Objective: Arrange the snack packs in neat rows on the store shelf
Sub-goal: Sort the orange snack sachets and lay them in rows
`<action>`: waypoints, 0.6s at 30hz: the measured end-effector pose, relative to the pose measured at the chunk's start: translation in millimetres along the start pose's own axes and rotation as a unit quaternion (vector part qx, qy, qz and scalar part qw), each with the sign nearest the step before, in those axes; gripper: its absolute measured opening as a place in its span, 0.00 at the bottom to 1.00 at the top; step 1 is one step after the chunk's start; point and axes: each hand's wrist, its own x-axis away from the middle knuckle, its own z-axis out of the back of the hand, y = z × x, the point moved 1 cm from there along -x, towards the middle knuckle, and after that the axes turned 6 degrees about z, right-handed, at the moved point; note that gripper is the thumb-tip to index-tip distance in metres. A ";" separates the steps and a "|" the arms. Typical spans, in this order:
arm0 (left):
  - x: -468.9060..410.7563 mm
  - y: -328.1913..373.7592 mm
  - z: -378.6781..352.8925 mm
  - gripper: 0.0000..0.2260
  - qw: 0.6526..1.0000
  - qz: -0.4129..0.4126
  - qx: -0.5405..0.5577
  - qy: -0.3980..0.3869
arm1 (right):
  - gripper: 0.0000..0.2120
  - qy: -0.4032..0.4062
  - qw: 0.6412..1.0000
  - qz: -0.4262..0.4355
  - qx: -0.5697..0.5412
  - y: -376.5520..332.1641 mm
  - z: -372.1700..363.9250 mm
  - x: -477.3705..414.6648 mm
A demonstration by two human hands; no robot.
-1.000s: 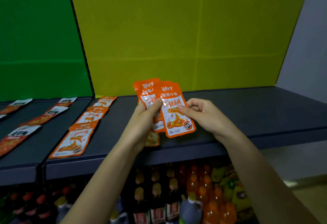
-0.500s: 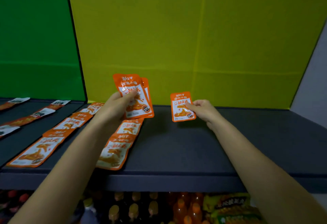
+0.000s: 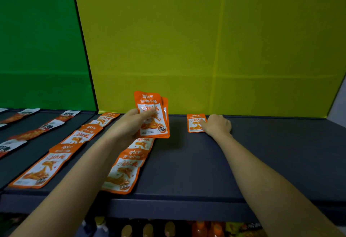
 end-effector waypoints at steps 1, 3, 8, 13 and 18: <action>-0.6 -1.6 -0.9 0.06 1.000 0.002 0.001 -0.004 | 0.23 0.005 1.000 0.005 0.011 -0.3 0.1 -0.2; -1.2 -3.9 -3.4 0.06 1.000 0.006 0.005 -0.012 | 0.22 0.012 0.999 0.014 0.028 -1.3 0.6 -0.3; 0.1 -5.9 -11.9 0.05 0.999 0.013 0.004 -0.030 | 0.23 0.002 0.999 0.026 0.043 0.1 6.1 2.8; -1.0 -9.9 -22.1 0.04 0.998 0.030 0.028 -0.043 | 0.25 0.017 0.999 0.040 -0.017 0.9 23.6 10.3; -5.4 -13.9 -37.7 0.04 0.997 0.042 0.043 -0.052 | 0.22 -0.118 0.898 0.145 -0.399 -17.3 48.5 44.7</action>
